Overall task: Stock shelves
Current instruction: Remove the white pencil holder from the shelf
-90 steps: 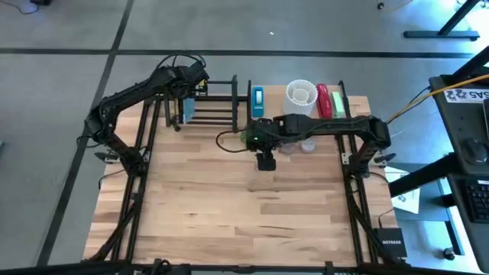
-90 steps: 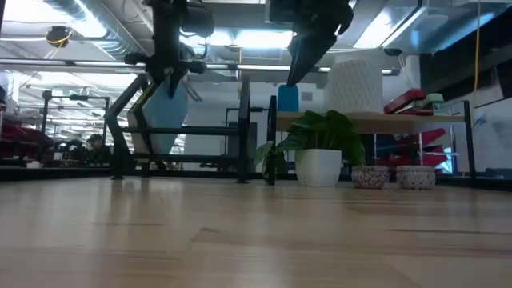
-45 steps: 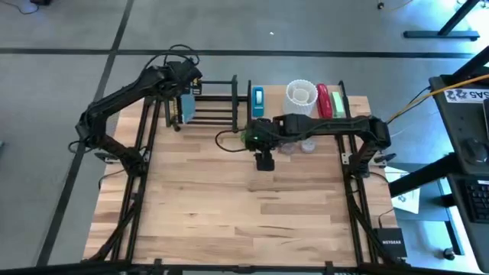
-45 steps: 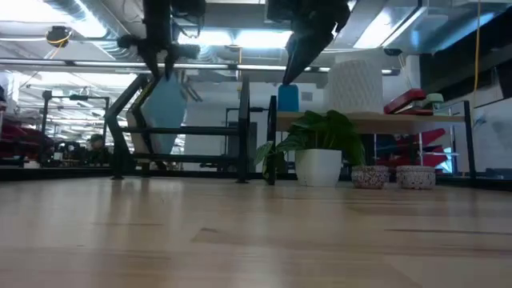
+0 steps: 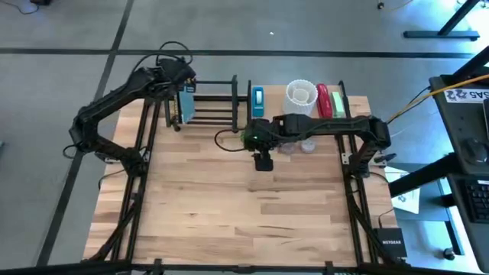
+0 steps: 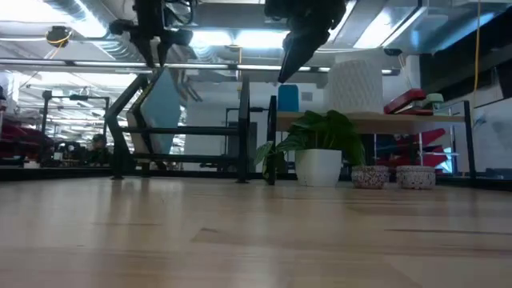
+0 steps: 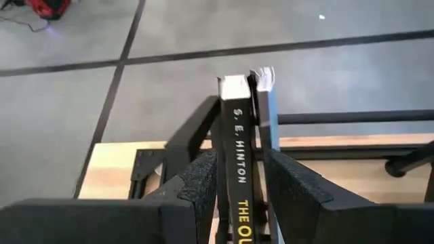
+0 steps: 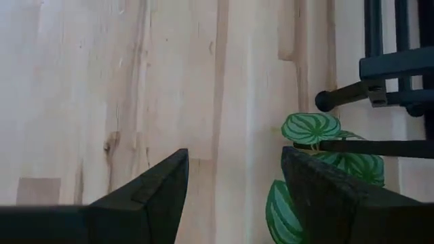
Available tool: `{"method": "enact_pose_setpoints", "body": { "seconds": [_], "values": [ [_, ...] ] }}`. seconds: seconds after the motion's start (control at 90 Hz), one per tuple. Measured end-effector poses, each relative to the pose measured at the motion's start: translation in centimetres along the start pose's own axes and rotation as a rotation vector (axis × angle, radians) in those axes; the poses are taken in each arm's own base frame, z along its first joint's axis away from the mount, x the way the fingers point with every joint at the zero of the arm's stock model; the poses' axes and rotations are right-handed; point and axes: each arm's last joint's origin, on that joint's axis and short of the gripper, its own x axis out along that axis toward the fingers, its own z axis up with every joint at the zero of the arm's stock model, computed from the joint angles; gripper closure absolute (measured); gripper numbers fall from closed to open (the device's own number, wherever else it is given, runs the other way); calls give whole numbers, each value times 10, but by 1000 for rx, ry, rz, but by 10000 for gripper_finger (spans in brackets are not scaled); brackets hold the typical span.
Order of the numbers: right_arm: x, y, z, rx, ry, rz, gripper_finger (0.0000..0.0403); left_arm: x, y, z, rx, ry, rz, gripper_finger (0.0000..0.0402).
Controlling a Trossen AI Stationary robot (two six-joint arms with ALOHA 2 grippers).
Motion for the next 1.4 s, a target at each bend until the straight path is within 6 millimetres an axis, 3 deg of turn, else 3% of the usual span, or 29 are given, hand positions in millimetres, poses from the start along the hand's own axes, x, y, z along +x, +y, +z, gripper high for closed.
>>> {"method": "enact_pose_setpoints", "body": {
  "seconds": [0.311,0.522,0.622,0.733,0.911,1.0,1.078,1.156,1.289,1.4],
  "values": [
    [0,0,3,12,-33,-4,183,-20,17,10,-28,-73,-22,295],
    [-4,-1,5,13,-50,3,183,-63,31,42,-18,-214,-108,295],
    [-29,-5,15,20,-130,-4,183,-92,36,58,20,-296,-242,295],
    [-86,-19,26,24,-275,-42,183,-122,38,61,120,-326,-464,295],
    [-190,-43,20,39,-463,-161,183,-151,25,35,273,-248,-733,295],
    [-240,-52,3,67,-516,-212,183,-159,15,15,345,-182,-791,295],
    [-270,-57,-17,106,-495,-242,183,-164,6,-5,395,-130,-824,295],
    [-280,-60,-37,161,-434,-247,183,-166,-5,-25,424,-79,-846,295],
    [-276,-61,-73,271,-269,-142,183,-164,-20,-60,445,0,-851,295],
    [-265,-61,-84,345,-241,-65,183,-158,-33,-88,438,52,-845,295]
  ]
}}
